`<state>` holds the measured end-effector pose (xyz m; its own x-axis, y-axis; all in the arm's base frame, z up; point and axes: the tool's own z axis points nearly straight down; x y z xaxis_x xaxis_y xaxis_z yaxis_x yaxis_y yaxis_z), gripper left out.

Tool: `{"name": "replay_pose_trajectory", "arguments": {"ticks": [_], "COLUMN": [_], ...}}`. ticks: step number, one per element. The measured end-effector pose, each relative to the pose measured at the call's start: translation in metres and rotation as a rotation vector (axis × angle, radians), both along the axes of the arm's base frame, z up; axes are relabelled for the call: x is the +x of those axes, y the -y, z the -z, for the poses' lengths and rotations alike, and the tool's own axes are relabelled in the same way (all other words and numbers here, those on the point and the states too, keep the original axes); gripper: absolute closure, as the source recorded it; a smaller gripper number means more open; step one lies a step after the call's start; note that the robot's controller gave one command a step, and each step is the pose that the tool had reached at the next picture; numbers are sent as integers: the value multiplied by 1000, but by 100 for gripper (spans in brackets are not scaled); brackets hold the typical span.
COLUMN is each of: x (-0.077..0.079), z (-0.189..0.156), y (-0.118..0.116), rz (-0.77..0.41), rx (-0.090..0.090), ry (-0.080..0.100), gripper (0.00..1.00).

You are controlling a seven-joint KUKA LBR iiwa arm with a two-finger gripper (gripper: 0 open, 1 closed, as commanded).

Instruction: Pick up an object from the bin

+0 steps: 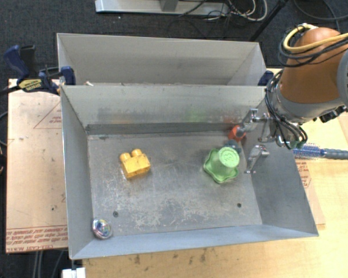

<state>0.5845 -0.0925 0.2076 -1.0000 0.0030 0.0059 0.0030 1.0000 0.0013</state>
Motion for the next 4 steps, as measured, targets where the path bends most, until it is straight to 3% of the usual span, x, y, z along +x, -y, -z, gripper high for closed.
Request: {"name": "replay_pose_trajectory", "arguments": {"ticks": [1,2,3,4], "x": [37,63,64,69], "z": [121,133,132,132], "y": [-27,-3,-4,-6], "rz": [-323,-471,-471,-531], "rx": [2,3,2,-1], "ry": [4,12,14,12], "gripper": [0,0,100,100]}}
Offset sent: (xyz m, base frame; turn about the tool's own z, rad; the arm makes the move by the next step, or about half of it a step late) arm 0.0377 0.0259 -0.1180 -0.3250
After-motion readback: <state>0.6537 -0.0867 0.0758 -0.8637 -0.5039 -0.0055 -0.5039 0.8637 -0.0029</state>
